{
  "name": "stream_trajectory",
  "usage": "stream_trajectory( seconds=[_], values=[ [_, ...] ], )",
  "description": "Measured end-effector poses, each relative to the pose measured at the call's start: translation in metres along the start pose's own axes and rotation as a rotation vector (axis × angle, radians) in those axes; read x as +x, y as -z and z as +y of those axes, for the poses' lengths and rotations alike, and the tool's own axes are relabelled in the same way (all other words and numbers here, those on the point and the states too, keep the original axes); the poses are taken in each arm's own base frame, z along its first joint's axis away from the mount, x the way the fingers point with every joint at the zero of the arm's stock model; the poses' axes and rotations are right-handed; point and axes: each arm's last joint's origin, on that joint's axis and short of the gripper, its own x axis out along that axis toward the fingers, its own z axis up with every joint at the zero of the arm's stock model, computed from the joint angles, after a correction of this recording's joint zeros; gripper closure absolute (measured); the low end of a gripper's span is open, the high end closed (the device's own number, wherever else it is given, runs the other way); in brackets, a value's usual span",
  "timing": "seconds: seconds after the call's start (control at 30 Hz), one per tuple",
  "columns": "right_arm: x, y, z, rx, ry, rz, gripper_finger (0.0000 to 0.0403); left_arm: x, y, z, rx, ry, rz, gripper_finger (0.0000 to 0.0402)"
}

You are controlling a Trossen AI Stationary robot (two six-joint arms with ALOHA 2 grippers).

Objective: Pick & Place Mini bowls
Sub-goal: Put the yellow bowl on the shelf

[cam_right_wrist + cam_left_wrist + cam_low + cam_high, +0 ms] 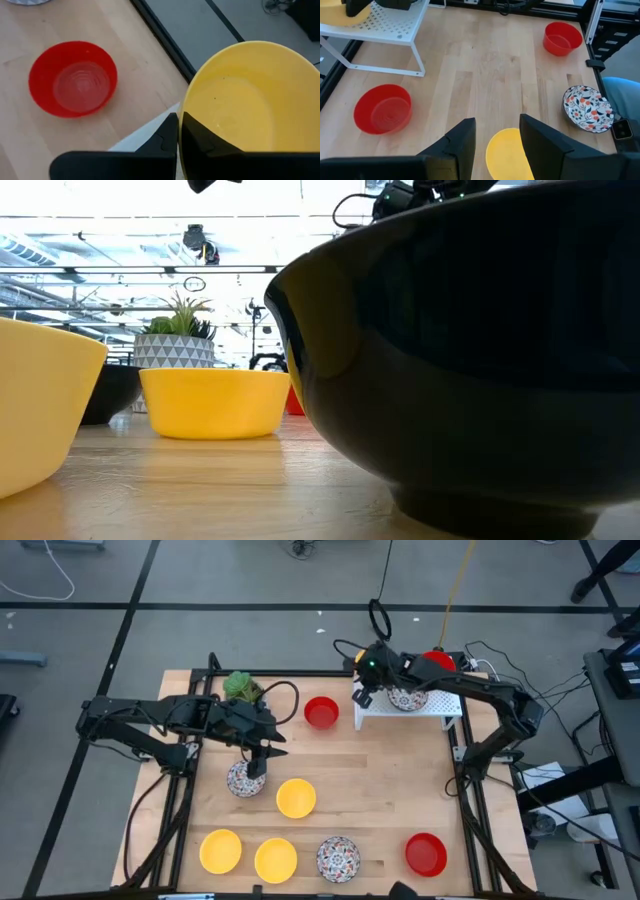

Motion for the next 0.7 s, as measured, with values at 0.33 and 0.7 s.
stream_trajectory(
  seconds=[0.33, 0.7],
  values=[
    [0.0032, 0.0028, -0.0069, 0.012, -0.01, 0.029, 0.0403, 0.0, 0.0002, 0.0, 0.0, 0.0, 0.002, 0.0247],
    [0.0034, 0.0029, -0.0068, 0.011, -0.009, 0.03, 0.0375, 0.0, 0.0015, 0.0003, -0.009, -0.002, 0.015, 0.0247]
  ],
)
